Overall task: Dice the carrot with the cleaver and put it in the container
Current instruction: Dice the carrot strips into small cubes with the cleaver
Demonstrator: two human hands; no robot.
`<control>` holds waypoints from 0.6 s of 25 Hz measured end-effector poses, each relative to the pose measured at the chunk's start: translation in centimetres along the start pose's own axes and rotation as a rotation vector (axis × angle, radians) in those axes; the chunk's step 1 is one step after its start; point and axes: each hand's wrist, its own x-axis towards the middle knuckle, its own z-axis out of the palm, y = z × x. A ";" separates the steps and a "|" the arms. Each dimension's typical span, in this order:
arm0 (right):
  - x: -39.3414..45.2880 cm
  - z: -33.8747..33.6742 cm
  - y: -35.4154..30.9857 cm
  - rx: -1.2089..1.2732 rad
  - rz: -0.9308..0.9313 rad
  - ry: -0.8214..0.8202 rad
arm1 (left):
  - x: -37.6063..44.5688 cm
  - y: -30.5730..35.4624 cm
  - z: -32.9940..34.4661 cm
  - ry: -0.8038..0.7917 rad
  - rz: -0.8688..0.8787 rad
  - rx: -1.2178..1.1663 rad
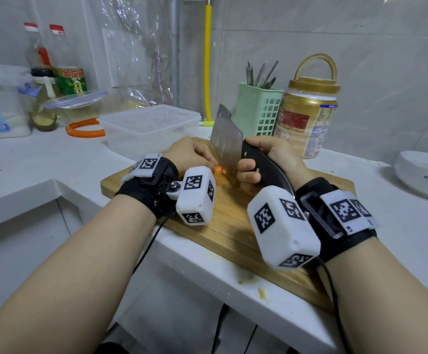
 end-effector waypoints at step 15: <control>0.5 -0.3 -0.4 0.004 0.102 0.006 | 0.4 -0.2 0.2 -0.004 0.016 0.023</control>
